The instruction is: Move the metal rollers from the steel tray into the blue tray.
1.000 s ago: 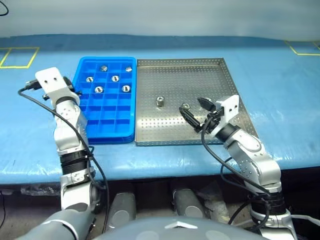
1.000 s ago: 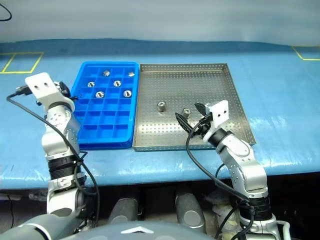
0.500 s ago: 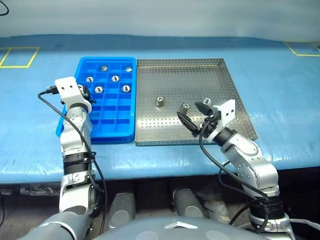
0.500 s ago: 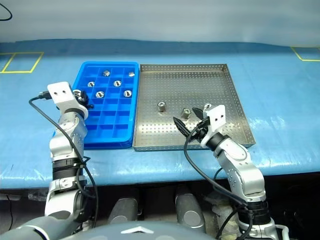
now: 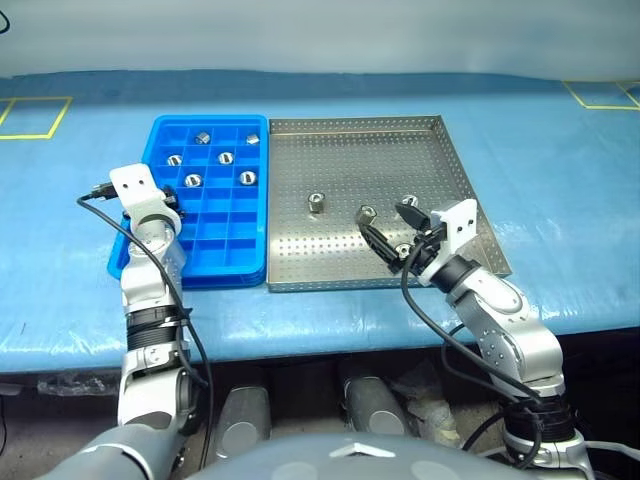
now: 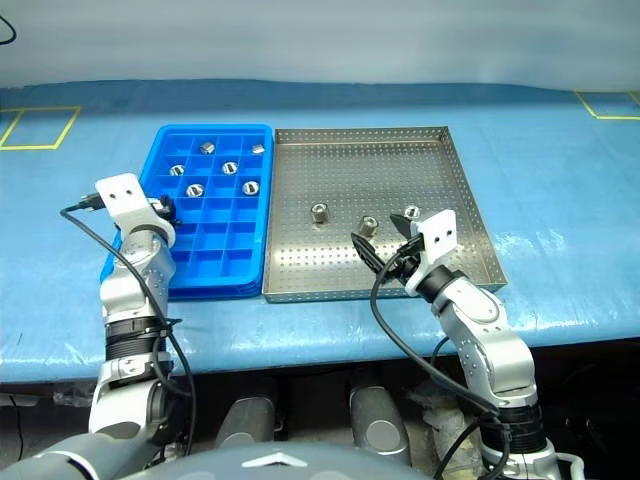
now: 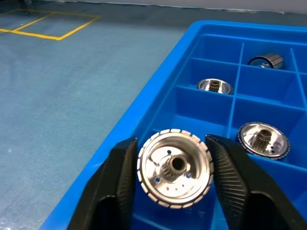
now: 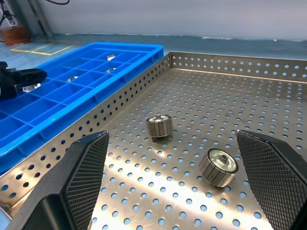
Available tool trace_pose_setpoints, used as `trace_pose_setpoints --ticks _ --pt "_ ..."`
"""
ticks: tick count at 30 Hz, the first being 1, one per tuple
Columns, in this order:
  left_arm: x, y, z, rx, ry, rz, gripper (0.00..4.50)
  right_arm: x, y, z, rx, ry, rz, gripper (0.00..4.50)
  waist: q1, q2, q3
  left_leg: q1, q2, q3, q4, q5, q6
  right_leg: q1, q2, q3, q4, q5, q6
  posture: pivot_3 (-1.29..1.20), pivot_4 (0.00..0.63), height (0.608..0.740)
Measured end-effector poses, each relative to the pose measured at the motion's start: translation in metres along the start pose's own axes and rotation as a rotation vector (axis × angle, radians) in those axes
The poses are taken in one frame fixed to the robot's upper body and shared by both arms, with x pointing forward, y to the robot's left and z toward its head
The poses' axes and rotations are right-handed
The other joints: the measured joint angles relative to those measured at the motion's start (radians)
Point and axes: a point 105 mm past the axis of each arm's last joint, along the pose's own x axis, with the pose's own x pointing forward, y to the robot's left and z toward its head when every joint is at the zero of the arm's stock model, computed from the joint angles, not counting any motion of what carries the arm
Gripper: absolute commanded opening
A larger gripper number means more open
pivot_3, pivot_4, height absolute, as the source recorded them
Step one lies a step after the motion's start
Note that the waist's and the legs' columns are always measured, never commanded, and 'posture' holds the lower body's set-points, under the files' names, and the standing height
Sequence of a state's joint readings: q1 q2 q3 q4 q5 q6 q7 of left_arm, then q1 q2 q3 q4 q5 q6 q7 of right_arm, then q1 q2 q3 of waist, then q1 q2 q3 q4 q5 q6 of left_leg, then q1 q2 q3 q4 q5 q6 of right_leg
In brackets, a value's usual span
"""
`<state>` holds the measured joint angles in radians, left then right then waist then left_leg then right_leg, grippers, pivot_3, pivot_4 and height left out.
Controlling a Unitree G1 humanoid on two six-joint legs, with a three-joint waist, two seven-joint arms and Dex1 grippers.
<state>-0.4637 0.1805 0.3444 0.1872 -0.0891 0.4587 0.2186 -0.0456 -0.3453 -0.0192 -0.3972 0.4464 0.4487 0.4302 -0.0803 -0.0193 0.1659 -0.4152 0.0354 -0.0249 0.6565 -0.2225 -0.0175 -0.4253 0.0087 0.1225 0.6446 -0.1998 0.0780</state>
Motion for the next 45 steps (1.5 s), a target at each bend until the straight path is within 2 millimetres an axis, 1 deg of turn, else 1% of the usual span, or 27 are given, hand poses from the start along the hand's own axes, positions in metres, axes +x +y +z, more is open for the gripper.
trace_pose_setpoints --ticks 2,4,6,8,11,13,14,16,17,20,23,26,32,35,41,45 --pt "-0.001 -0.003 -0.002 0.009 0.0 -0.016 4.27 0.0 0.0 0.0 0.0 -0.001 -0.002 4.5 -0.006 0.0 0.0 0.0 0.0 0.0 0.0 0.0 0.0 0.0 0.0 0.0 0.0 0.0 0.0 -0.07 0.15 0.74" --pt "-0.004 -0.011 -0.003 0.018 -0.008 -0.066 4.27 0.0 0.0 0.0 0.0 -0.001 -0.004 4.5 -0.006 0.0 0.0 0.0 0.0 0.0 0.0 0.0 0.0 0.0 0.0 0.0 0.0 0.0 0.0 -0.07 0.15 0.74" --pt "-0.009 -0.028 0.005 -0.034 -0.044 -0.178 4.27 0.0 -0.001 0.0 0.002 -0.003 -0.009 4.5 -0.003 0.0 0.0 0.0 0.0 0.0 0.0 0.0 0.0 0.0 0.0 0.0 0.0 0.0 0.0 -0.06 0.15 0.74" --pt "-0.019 -0.053 0.024 -0.045 -0.117 -0.331 4.27 0.001 -0.001 0.001 0.002 -0.005 -0.011 4.5 0.003 -0.001 0.0 -0.001 0.0 0.0 0.0 0.0 0.0 0.0 -0.001 0.0 0.0 0.0 0.0 -0.07 0.15 0.74" --pt "-0.036 -0.096 0.052 0.043 -0.213 -0.554 4.27 0.001 0.0 0.001 -0.003 -0.006 -0.012 4.5 0.004 -0.001 0.0 0.0 -0.001 0.0 0.001 0.0 0.0 0.0 -0.001 0.0 0.0 -0.001 -0.001 -0.1 0.15 0.74" --pt "-0.048 -0.121 0.065 0.102 -0.255 -0.677 4.27 0.001 -0.001 0.0 -0.009 0.001 -0.02 4.5 -0.002 -0.001 0.0 0.0 -0.001 0.0 0.0 0.0 0.0 0.0 0.0 0.001 0.0 -0.001 -0.001 -0.12 0.15 0.74" --pt "-0.053 -0.131 0.068 0.121 -0.265 -0.724 4.27 0.0 0.0 -0.002 -0.009 0.005 -0.023 4.5 -0.006 0.0 0.0 0.0 -0.001 0.0 0.0 0.0 0.0 0.0 0.0 0.001 0.0 -0.001 -0.001 -0.13 0.15 0.74" --pt "-0.059 -0.144 0.069 0.146 -0.264 -0.788 4.27 -0.002 0.0 -0.005 -0.005 0.014 -0.032 4.5 -0.016 0.0 0.0 0.0 0.0 0.0 0.0 0.0 0.0 0.0 0.0 0.001 0.0 -0.001 -0.001 -0.16 0.15 0.74" --pt "-0.059 -0.152 0.063 0.174 -0.237 -0.823 4.27 -0.004 -0.001 -0.007 0.001 0.019 -0.046 4.5 -0.022 0.0 0.0 0.0 0.0 0.0 0.0 0.0 0.0 0.0 0.0 0.0 0.0 -0.001 -0.001 -0.17 0.15 0.74" --pt "-0.053 -0.164 0.043 0.225 -0.135 -0.864 4.27 -0.01 -0.002 -0.007 0.001 0.015 -0.071 4.5 -0.044 0.0 -0.001 0.0 0.0 0.0 0.0 0.0 0.0 0.0 0.001 0.0 0.0 -0.001 -0.001 -0.2 0.15 0.74" --pt "-0.046 -0.171 0.023 0.229 -0.03 -0.889 4.27 -0.017 -0.005 -0.009 0.001 0.018 -0.108 4.5 -0.066 0.0 -0.001 0.0 0.0 0.0 0.0 0.0 0.0 0.0 0.0 0.001 0.0 -0.001 -0.001 -0.23 0.15 0.74" --pt "-0.043 -0.177 0.012 0.223 0.04 -0.907 4.27 -0.022 -0.005 -0.011 0.003 0.021 -0.13 4.5 -0.089 0.0 0.0 -0.001 0.0 0.0 0.0 0.0 0.0 -0.001 0.0 0.001 0.0 -0.001 0.0 -0.25 0.15 0.74" --pt "-0.04 -0.185 0.005 0.225 0.102 -0.942 4.27 -0.029 -0.006 -0.019 0.017 0.044 -0.17 4.5 -0.134 0.0 0.0 -0.001 0.0 0.0 0.0 0.0 0.0 -0.001 0.0 0.001 0.0 -0.001 0.0 -0.28 0.15 0.74" --pt "-0.041 -0.186 -0.003 0.237 0.14 -0.947 4.27 -0.031 -0.006 -0.021 0.018 0.048 -0.18 4.5 -0.16 0.0 0.0 -0.001 0.0 0.0 -0.001 0.0 0.0 -0.001 0.0 0.001 0.0 -0.001 0.0 -0.28 0.15 0.74" --pt "-0.035 -0.181 -0.016 0.294 0.175 -0.893 4.27 -0.032 -0.005 -0.018 0.001 0.042 -0.183 4.5 -0.195 0.0 0.0 0.0 0.0 0.0 -0.001 0.0 0.0 -0.001 0.0 0.001 0.0 -0.001 0.0 -0.28 0.15 0.74" --pt "-0.03 -0.175 -0.018 0.319 0.18 -0.832 4.27 -0.032 -0.004 -0.016 -0.004 0.03 -0.183 4.5 -0.206 0.0 0.0 0.0 0.0 0.0 -0.001 0.0 0.0 -0.001 0.0 0.001 0.0 -0.001 0.0 -0.28 0.15 0.74"
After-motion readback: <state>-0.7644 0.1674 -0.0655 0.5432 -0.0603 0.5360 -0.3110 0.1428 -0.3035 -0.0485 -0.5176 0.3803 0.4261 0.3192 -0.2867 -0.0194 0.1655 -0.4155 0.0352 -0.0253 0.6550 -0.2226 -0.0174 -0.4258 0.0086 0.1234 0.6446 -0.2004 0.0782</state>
